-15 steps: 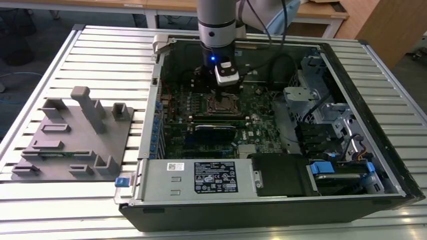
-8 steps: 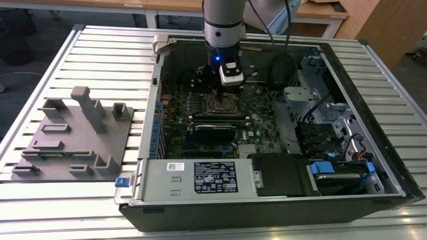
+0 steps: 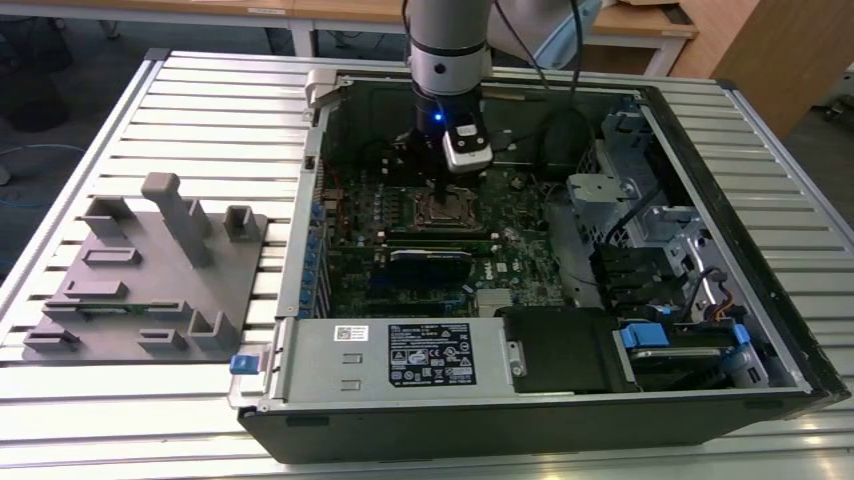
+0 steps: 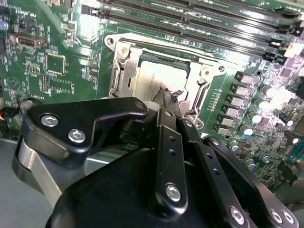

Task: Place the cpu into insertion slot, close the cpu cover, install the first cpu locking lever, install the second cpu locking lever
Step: 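Install the first cpu locking lever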

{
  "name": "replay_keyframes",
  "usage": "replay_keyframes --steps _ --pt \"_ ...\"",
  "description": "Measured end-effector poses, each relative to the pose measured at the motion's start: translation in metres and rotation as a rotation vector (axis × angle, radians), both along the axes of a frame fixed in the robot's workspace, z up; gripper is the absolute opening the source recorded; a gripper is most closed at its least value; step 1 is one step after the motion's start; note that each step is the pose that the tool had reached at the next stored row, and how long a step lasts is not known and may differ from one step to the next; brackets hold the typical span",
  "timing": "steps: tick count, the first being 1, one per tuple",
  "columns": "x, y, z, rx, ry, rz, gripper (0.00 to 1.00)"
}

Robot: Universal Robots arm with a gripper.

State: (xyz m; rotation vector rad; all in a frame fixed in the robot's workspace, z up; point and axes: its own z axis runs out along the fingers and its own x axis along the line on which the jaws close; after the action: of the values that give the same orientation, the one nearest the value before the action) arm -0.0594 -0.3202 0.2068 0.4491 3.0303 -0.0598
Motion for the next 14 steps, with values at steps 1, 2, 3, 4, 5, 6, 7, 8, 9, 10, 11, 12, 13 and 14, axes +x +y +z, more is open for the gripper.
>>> replay_keyframes --steps 1,2,3,4,5,6,7,8,9,10,11,12,13,14 --pt "0.0001 0.0000 0.0000 -0.0001 0.0001 0.013 0.10" --pt "0.0001 0.0000 0.0000 -0.0002 0.0001 0.029 0.10" --pt "0.0002 0.0000 -0.0001 -0.0002 0.0001 0.044 0.10" --pt "0.0002 0.0000 -0.0001 -0.0001 0.0001 0.059 0.10" --pt "0.0003 0.0000 -0.0003 0.0000 0.0000 0.074 0.10" --pt "0.0003 0.0000 -0.0003 -0.0001 0.0000 0.089 0.10" --pt "0.0003 0.0000 -0.0004 -0.0001 0.0000 0.105 0.10" --pt "0.0004 0.0000 -0.0005 -0.0001 0.0001 0.120 0.10" --pt "0.0004 0.0000 -0.0007 -0.0001 0.0001 0.136 0.10" --pt "0.0006 0.0000 -0.0008 -0.0001 0.0000 0.151 0.10" --pt "0.0009 0.0000 -0.0009 -0.0001 0.0001 0.164 0.10" --pt "0.0013 0.0000 -0.0010 -0.0002 0.0002 0.172 0.10" --pt "0.0016 0.0000 -0.0011 -0.0001 0.0001 0.174 0.10" --pt "0.0019 0.0000 -0.0012 -0.0001 0.0001 0.174 0.10"
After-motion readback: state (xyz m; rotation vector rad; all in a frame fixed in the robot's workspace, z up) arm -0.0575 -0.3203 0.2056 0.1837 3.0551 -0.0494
